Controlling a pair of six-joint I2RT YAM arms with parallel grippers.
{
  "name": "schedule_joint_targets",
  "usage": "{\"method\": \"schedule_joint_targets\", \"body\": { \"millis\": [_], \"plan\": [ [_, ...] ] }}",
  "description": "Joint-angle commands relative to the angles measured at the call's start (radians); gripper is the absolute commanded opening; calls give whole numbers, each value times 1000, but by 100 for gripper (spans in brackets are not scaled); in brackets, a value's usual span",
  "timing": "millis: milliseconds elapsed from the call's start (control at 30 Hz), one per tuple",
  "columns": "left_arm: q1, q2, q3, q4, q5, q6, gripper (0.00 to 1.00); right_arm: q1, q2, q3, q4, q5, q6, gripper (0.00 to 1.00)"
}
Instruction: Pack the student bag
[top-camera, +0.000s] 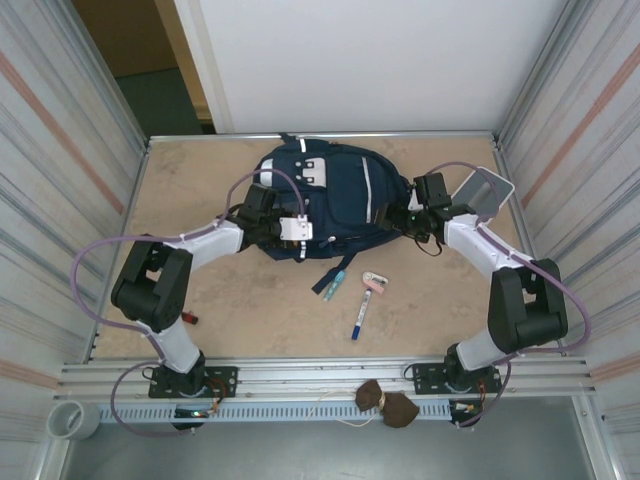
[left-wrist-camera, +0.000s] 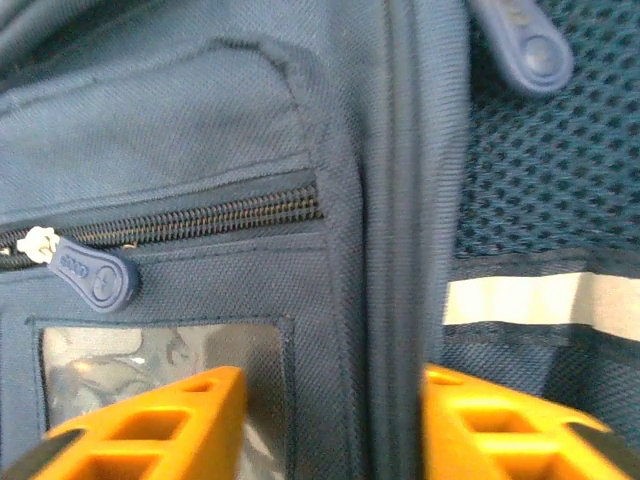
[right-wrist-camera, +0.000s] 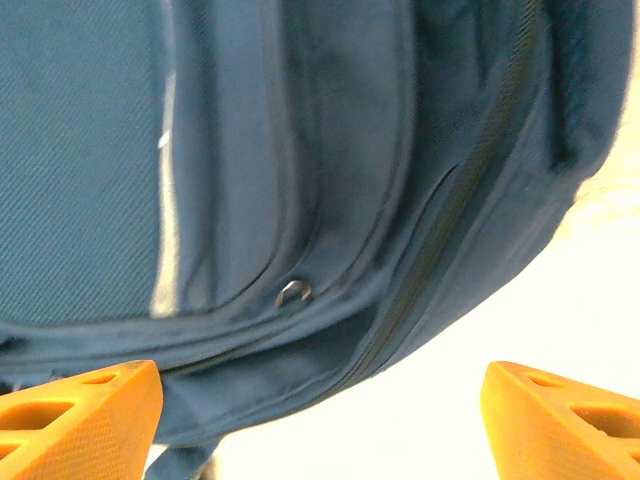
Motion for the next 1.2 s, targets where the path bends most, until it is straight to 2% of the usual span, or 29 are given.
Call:
{"method": "schedule_joint_targets", "body": {
  "millis": [0, 167, 367, 533, 700, 1167],
  "plan": [
    [-12, -27, -25, 47, 48, -40, 34, 45, -64, -10, -35, 26, -15, 81],
    [-17, -64, -45, 42, 78, -100, 14, 197, -90, -42, 33, 118, -15, 81],
    [-1, -85, -9, -23, 141, -159, 4, 373, -65, -80, 196, 205, -19, 81],
    [26, -87, 21, -49, 235, -215, 1, 487, -8, -77, 282, 350, -29, 78],
    [35, -86, 31, -47, 269, -228, 0, 545, 47, -53, 292, 493, -24, 73],
    [43, -98, 30, -47, 290, -232, 0, 600, 209, 64, 250, 690, 7, 57]
  ]
}}
